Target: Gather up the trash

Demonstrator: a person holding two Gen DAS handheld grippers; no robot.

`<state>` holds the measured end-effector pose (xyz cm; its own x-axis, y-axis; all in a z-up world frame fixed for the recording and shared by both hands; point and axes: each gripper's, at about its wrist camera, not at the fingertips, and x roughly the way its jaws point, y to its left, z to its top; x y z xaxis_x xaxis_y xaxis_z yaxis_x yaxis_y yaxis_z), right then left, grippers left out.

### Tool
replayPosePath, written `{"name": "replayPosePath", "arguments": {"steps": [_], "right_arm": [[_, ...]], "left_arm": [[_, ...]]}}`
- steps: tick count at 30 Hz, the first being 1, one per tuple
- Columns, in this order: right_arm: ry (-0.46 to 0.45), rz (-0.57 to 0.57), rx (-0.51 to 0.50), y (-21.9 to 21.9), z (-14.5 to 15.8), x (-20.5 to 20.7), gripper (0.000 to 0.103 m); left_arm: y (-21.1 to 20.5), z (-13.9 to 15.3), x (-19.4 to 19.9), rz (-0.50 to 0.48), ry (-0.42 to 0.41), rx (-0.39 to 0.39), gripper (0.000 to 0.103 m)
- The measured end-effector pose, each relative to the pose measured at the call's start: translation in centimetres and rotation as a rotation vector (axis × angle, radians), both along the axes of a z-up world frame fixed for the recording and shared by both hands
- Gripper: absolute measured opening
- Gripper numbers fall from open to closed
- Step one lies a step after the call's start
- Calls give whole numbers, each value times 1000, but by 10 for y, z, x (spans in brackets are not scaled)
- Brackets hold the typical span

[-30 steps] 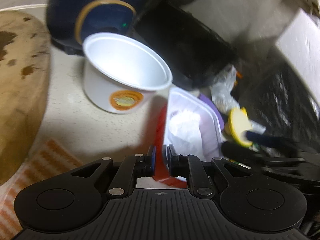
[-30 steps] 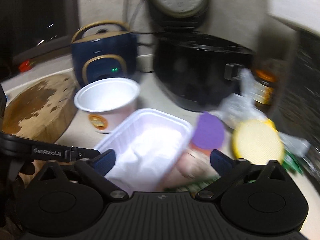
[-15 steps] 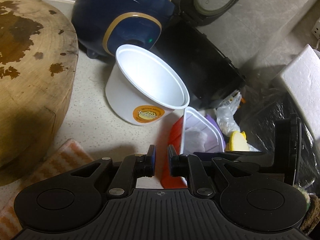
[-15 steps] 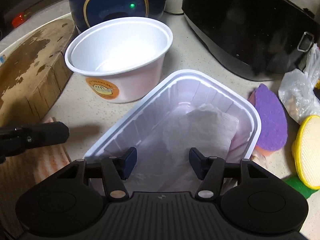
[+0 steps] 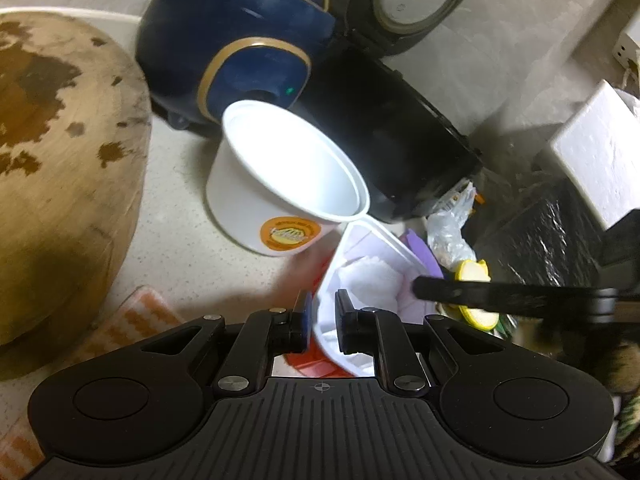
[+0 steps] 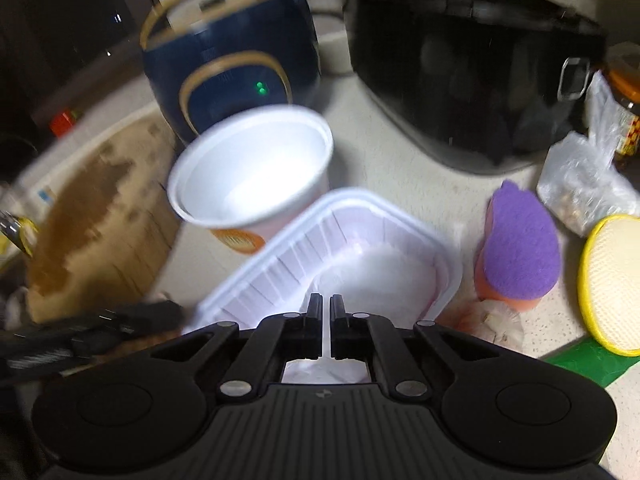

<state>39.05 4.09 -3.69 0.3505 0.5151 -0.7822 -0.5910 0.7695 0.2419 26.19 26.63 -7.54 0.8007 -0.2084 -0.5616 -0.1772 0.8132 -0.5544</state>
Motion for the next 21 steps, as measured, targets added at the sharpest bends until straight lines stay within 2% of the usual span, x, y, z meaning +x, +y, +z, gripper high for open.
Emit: {"name": "replayPosePath", "arguments": {"steps": [3, 5, 8, 11, 14, 15, 17, 19, 21], "right_arm": [[-26, 8, 25, -9, 15, -7, 4], [-17, 42, 14, -6, 15, -7, 8], [29, 95, -22, 4, 7, -8, 45], [60, 115, -108, 29, -7, -3, 47], [83, 85, -227, 54, -26, 10, 47], [85, 86, -264, 62, -34, 15, 34], [65, 129, -332, 73, -45, 17, 0], [33, 149, -332, 72, -40, 13, 0], [23, 153, -265, 63, -23, 7, 0]], "left_arm": [[-9, 1, 8, -8, 9, 75, 15], [-12, 2, 10, -16, 10, 85, 15], [-8, 1, 8, -28, -3, 60, 15], [1, -2, 3, -2, -8, 32, 15], [8, -4, -1, 26, -8, 7, 15], [9, -4, -2, 30, -8, 1, 15], [10, -4, -3, 28, -11, -5, 15], [10, -5, -3, 25, -10, -3, 15], [9, -5, -1, 21, -9, 2, 15]]}}
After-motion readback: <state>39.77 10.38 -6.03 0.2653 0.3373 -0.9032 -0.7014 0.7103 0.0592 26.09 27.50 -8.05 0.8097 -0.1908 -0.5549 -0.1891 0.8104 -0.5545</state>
